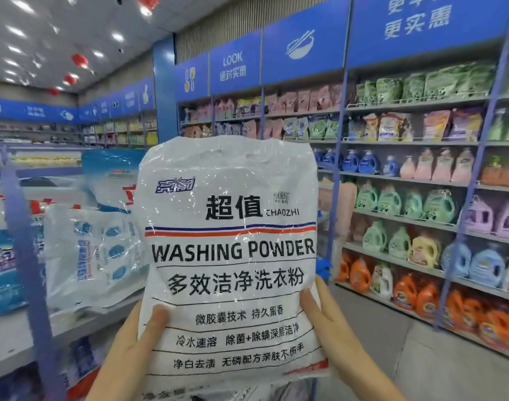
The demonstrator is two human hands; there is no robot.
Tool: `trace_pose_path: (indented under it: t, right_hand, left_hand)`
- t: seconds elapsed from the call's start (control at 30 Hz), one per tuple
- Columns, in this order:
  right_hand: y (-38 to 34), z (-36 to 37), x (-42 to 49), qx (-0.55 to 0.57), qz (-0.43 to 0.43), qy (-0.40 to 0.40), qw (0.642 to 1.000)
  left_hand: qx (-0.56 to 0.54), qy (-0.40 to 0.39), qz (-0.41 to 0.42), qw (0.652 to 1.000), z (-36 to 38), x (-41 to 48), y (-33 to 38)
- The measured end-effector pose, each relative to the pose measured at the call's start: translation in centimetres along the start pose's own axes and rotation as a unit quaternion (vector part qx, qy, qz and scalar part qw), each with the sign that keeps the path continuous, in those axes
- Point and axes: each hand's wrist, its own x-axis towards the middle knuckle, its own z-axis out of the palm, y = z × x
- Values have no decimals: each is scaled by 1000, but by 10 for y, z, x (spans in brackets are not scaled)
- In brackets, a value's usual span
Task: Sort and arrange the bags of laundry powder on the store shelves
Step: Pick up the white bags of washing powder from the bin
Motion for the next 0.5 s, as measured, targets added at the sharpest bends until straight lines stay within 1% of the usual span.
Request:
trace_pose_path:
  t: [0.03, 0.1, 0.13, 0.23, 0.3, 0.37, 0.43, 0.5]
  right_hand:
    - [3, -6, 7, -8, 19, -1, 1000]
    - [7, -25, 23, -2, 23, 6, 1000]
    - [15, -37, 34, 15, 31, 15, 999]
    - [38, -60, 64, 18, 33, 14, 999]
    - [56, -74, 89, 30, 40, 11, 999]
    - [72, -87, 122, 15, 37, 9, 999]
    - [88, -100, 157, 15, 33, 8, 999]
    - [97, -112, 193, 13, 40, 22, 999]
  left_hand:
    - [3, 2, -7, 1000, 11, 2, 3]
    - [24, -4, -17, 1000, 42, 6, 9]
    - [14, -4, -21, 1000, 56, 9, 8]
    - [-29, 61, -8, 998, 90, 21, 6]
    - [-25, 68, -15, 997, 112, 39, -1]
    - [-4, 27, -29, 999, 135, 65, -11]
    - [5, 5, -55, 998, 153, 97, -25]
    - [17, -1, -40, 999, 172, 122, -30]
